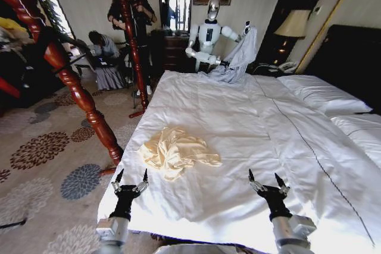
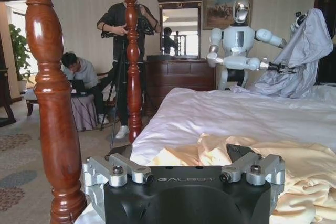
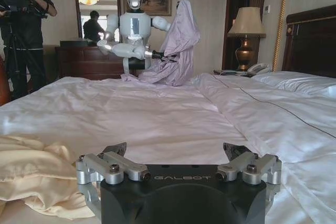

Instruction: Pick up the clothes from the bed and hang them on the clothes hanger.

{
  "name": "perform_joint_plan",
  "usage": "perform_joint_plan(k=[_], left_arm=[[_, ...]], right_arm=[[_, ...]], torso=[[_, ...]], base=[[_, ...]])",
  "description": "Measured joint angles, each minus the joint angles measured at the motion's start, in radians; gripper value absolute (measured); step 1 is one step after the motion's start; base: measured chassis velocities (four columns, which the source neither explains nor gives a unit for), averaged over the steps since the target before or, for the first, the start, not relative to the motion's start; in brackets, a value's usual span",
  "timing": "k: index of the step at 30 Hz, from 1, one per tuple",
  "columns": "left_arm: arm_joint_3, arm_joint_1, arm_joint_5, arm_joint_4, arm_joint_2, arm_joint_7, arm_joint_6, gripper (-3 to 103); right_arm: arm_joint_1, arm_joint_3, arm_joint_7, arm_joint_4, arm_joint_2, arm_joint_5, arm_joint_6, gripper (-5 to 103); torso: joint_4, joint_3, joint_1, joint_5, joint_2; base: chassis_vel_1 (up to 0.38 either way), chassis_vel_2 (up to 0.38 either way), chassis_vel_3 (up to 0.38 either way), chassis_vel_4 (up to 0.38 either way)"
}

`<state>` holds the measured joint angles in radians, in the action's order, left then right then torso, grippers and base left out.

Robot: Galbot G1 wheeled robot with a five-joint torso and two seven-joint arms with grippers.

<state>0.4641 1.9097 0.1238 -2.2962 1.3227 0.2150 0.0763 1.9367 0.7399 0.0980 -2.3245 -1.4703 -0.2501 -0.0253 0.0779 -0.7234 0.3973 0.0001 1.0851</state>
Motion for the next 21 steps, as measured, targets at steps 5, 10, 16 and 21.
perform_joint_plan(k=[5, 10, 16, 21], left_arm=[[0.002, 0.004, 0.000, 0.000, 0.004, 0.001, 0.000, 100], [0.008, 0.012, 0.005, -0.008, -0.002, 0.001, 0.000, 100], [0.010, 0.013, 0.005, -0.014, -0.013, 0.002, -0.002, 100], [0.010, 0.010, 0.007, -0.015, -0.006, 0.002, -0.002, 100]], right_arm=[[-0.002, -0.007, 0.001, 0.003, -0.002, -0.005, -0.002, 100], [-0.006, -0.015, 0.001, 0.009, -0.013, -0.005, -0.002, 100], [-0.011, -0.028, 0.002, 0.010, -0.020, -0.005, -0.003, 100], [-0.007, -0.030, 0.002, 0.006, -0.009, -0.012, -0.010, 100]], torso=[[0.0000, 0.000, 0.000, 0.0000, 0.000], [0.0000, 0.000, 0.000, 0.0000, 0.000], [0.0000, 0.000, 0.000, 0.0000, 0.000], [0.0000, 0.000, 0.000, 0.0000, 0.000]], base=[[0.000, 0.000, 0.000, 0.000], [0.000, 0.000, 0.000, 0.000], [0.000, 0.000, 0.000, 0.000], [0.000, 0.000, 0.000, 0.000]])
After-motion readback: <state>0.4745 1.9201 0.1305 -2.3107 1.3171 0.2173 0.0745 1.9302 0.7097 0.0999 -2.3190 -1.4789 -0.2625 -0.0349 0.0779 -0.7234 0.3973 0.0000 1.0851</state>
